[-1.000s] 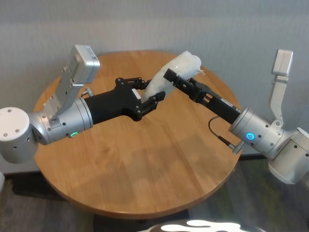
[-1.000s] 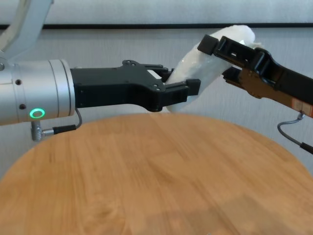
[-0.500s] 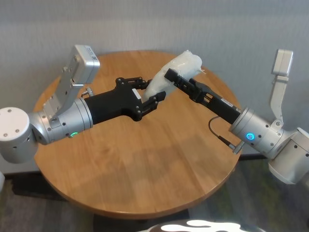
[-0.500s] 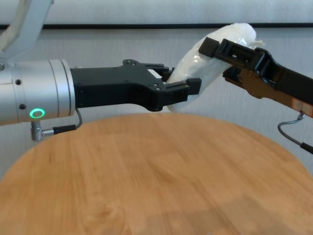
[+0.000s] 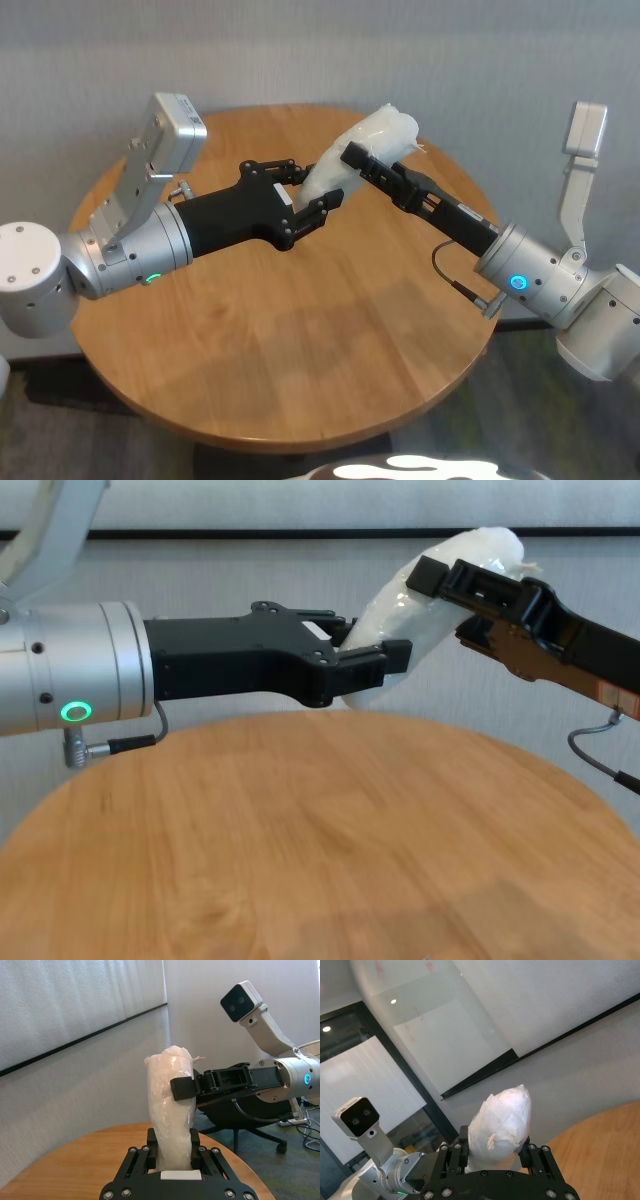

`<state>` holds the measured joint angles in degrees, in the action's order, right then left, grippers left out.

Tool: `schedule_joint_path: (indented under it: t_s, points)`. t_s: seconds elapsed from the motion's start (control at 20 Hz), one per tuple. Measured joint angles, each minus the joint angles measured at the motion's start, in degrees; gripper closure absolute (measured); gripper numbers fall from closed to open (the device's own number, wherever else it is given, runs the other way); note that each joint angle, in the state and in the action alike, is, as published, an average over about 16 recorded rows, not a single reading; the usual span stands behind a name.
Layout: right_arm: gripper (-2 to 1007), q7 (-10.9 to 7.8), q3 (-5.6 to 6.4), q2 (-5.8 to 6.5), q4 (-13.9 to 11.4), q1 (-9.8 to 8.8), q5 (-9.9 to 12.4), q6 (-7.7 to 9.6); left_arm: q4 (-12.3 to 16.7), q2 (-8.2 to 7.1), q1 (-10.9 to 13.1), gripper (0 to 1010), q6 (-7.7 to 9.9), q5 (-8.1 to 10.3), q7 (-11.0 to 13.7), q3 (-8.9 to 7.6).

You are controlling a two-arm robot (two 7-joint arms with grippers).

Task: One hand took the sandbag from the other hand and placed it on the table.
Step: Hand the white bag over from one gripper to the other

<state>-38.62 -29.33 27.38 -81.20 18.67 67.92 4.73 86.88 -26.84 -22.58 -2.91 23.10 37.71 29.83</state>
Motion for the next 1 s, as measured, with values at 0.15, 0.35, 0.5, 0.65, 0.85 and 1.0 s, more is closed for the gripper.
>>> schedule_joint_path:
  t_s: [0.15, 0.35, 0.5, 0.65, 0.85, 1.0]
  points:
    - [460, -0.01, 0.00, 0.00, 0.0, -0.01, 0.0, 0.00, 0.0, 0.00, 0.0, 624, 0.00, 0.00, 0.0, 0.00]
    - [460, -0.07, -0.04, 0.01, 0.1, 0.04, 0.1, 0.00, 0.0, 0.00, 0.0, 624, 0.00, 0.00, 0.0, 0.00]
    - [460, -0.15, -0.14, 0.04, 0.2, 0.16, 0.3, -0.01, 0.0, 0.00, 0.0, 624, 0.00, 0.00, 0.0, 0.00]
    - [460, -0.27, -0.29, 0.09, 0.4, 0.30, 0.6, -0.01, 0.0, 0.00, 0.0, 624, 0.00, 0.00, 0.0, 0.00]
    - [460, -0.53, -0.52, 0.22, 0.6, 0.46, 1.1, -0.02, 0.0, 0.00, 0.0, 621, 0.00, 0.00, 0.0, 0.00]
    - [460, -0.75, -0.70, 0.31, 0.9, 0.57, 1.6, -0.01, 0.0, 0.00, 0.0, 599, 0.00, 0.00, 0.0, 0.00]
